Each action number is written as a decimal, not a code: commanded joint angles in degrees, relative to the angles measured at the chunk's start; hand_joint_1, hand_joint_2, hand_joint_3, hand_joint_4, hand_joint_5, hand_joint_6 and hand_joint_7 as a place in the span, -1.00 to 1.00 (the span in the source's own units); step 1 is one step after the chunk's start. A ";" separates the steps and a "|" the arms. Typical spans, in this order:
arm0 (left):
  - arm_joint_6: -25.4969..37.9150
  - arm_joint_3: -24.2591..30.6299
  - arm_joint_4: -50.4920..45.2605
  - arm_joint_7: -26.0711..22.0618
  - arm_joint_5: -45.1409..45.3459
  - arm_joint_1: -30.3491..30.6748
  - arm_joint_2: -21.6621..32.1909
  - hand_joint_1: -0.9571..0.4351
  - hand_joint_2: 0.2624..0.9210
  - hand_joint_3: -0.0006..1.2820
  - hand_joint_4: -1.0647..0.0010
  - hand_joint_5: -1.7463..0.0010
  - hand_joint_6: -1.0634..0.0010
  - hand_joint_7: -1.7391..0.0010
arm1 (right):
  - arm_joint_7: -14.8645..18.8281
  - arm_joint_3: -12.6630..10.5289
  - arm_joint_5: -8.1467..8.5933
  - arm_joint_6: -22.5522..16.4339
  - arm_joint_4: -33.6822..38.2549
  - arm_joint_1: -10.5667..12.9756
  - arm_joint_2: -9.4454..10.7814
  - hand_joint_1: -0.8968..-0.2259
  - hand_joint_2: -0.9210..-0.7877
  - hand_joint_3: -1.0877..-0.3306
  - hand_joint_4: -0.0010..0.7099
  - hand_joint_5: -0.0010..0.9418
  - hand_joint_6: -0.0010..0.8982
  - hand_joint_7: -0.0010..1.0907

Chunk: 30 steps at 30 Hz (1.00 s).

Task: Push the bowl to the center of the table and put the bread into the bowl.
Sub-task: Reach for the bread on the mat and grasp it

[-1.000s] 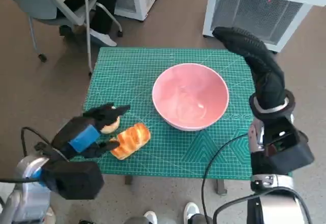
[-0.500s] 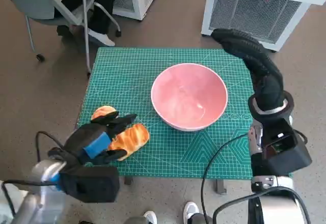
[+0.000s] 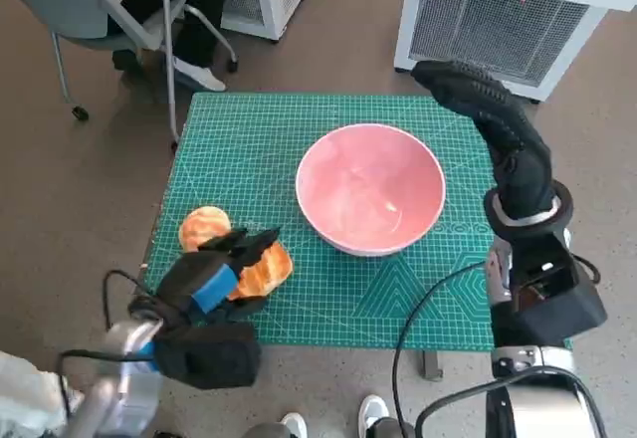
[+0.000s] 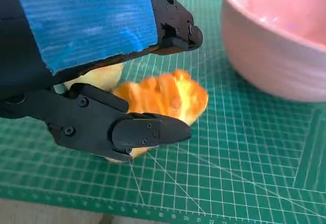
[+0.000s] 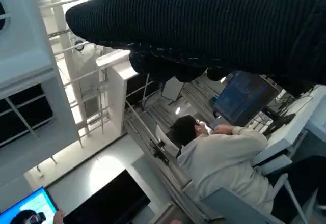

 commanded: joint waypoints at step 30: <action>-3.92 -3.20 13.21 17.58 4.74 1.09 -5.89 0.81 1.00 -0.70 -0.01 -0.51 -0.46 0.89 | -0.10 1.34 1.05 2.50 -2.26 2.49 0.41 0.02 -1.00 -0.14 -0.22 -1.00 -0.34 -0.90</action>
